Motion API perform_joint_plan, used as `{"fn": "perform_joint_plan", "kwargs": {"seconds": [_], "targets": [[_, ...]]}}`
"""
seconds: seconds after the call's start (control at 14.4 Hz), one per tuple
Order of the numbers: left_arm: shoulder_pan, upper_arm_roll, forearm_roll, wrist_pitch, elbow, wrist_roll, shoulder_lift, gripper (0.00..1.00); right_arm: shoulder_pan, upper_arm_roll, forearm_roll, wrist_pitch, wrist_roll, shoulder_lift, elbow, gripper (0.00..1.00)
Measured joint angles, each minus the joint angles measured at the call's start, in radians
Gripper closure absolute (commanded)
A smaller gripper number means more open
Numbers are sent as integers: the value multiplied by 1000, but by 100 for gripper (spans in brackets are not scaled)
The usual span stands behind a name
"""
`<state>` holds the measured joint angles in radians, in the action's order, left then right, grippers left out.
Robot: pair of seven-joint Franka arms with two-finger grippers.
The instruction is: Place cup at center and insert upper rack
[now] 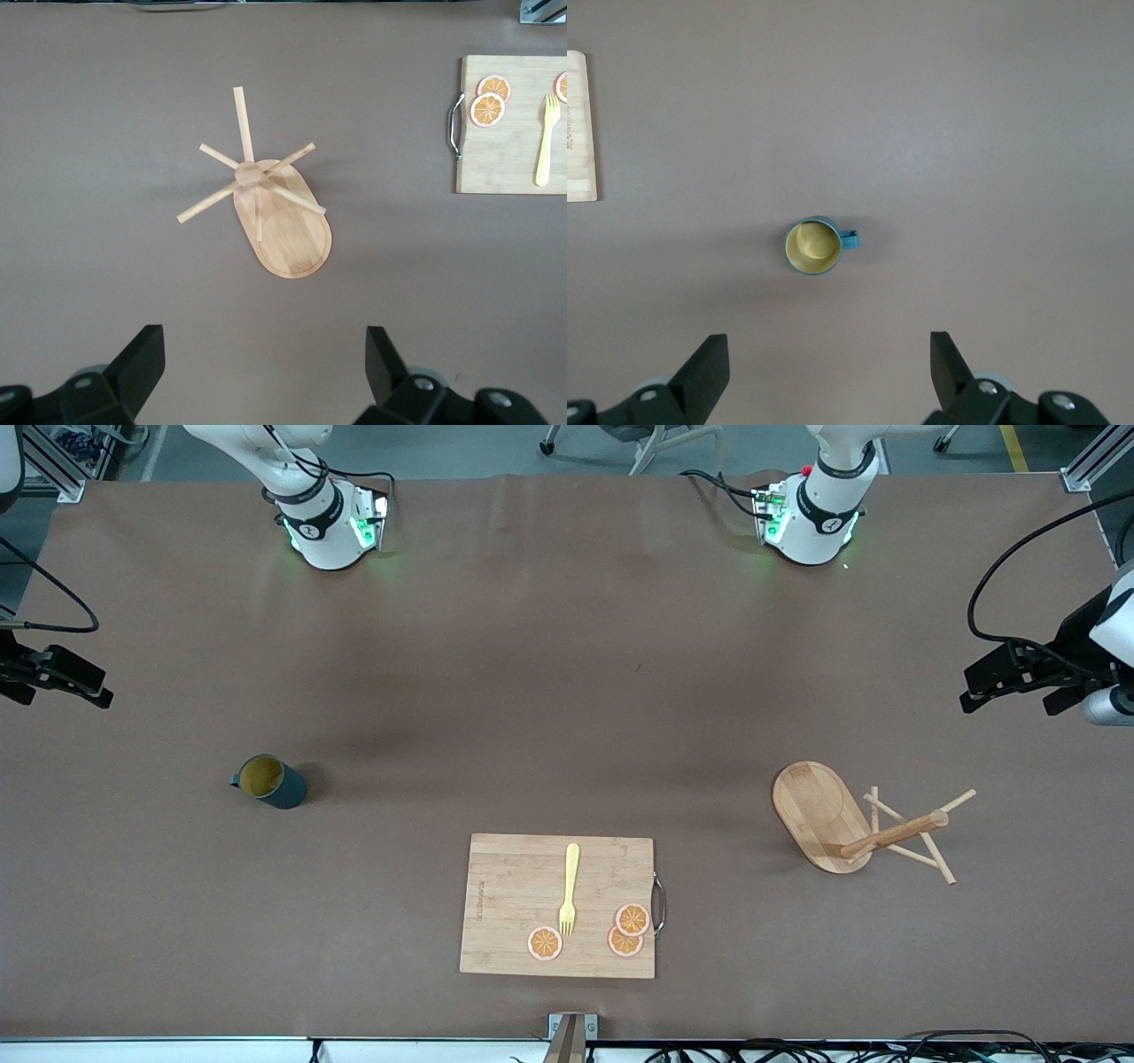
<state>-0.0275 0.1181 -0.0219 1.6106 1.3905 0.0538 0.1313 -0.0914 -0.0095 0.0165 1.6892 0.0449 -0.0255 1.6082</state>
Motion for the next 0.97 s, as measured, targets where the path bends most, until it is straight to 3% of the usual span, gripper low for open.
{"fn": "perform_joint_plan", "kwargs": {"seconds": [0.97], "targets": [[0,14,0,0,0,1,0,0,0,1,0,0,0,-1,0,0]]}}
